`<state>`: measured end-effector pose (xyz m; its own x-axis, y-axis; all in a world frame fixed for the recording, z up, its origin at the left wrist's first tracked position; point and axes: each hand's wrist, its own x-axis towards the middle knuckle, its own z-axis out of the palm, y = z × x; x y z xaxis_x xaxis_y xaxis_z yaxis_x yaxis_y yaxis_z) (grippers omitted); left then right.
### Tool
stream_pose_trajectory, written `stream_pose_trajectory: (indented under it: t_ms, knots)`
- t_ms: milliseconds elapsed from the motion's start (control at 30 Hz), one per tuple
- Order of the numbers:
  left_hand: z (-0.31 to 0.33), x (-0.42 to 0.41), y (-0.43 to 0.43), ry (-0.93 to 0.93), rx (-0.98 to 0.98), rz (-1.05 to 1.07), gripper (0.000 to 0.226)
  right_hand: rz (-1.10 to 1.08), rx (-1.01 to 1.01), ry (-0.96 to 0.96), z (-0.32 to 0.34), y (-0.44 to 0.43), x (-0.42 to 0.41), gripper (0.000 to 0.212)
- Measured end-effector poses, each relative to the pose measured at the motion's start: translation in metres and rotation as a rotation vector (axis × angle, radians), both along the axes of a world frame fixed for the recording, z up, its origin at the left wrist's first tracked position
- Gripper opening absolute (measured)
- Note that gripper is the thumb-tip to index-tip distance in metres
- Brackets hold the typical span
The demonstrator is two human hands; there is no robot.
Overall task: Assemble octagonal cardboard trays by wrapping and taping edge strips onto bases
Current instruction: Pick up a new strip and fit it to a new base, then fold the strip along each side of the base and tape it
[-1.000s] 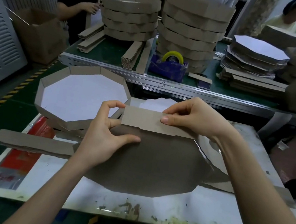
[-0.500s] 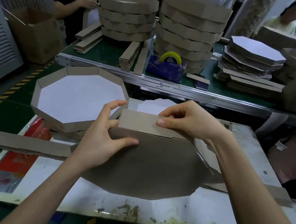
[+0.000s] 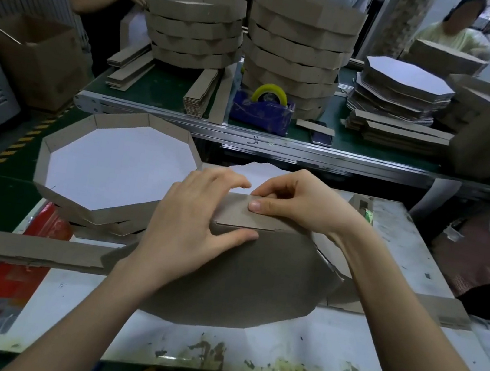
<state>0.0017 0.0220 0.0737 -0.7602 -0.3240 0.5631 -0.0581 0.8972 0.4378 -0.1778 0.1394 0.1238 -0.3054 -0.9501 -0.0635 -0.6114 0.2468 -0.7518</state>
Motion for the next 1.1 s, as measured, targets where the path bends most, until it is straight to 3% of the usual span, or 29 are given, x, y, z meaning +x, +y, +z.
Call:
stream_pose_trajectory:
  t_ms: [300, 467, 600, 733, 800, 967, 1033, 1100]
  knots:
    - [-0.005, -0.007, -0.008, -0.019, 0.016, -0.038, 0.044, -0.005, -0.111, 0.101, -0.006, 0.006, 0.004, 0.012]
    - [-0.004, -0.006, -0.005, 0.056, 0.08, -0.064, 0.042, -0.022, -0.134, 0.109, -0.011, 0.01, 0.007, 0.022]
    - [-0.005, -0.006, -0.008, 0.007, 0.045, -0.092, 0.037, -0.032, -0.102, 0.053, -0.005, 0.016, -0.003, 0.028]
    - [-0.003, -0.007, -0.012, -0.03, 0.068, -0.146, 0.032, -0.419, -0.339, -0.25, -0.012, 0.019, -0.042, 0.014]
    - [-0.003, -0.008, -0.012, -0.029, 0.072, -0.147, 0.031, -0.658, -0.358, -0.334, -0.03, 0.021, -0.075, 0.014]
    - [-0.001, -0.006, -0.012, -0.032, 0.073, -0.155, 0.031, -1.086, -0.187, -0.511, -0.104, 0.04, -0.143, 0.011]
    - [-0.001, -0.005, -0.011, -0.027, 0.067, -0.17, 0.031, -1.246, -0.109, -0.49, -0.131, 0.053, -0.161, 0.012]
    - [0.0, -0.004, -0.01, -0.023, 0.062, -0.174, 0.031, -1.401, 0.092, -0.325, -0.151, 0.069, -0.173, 0.009]
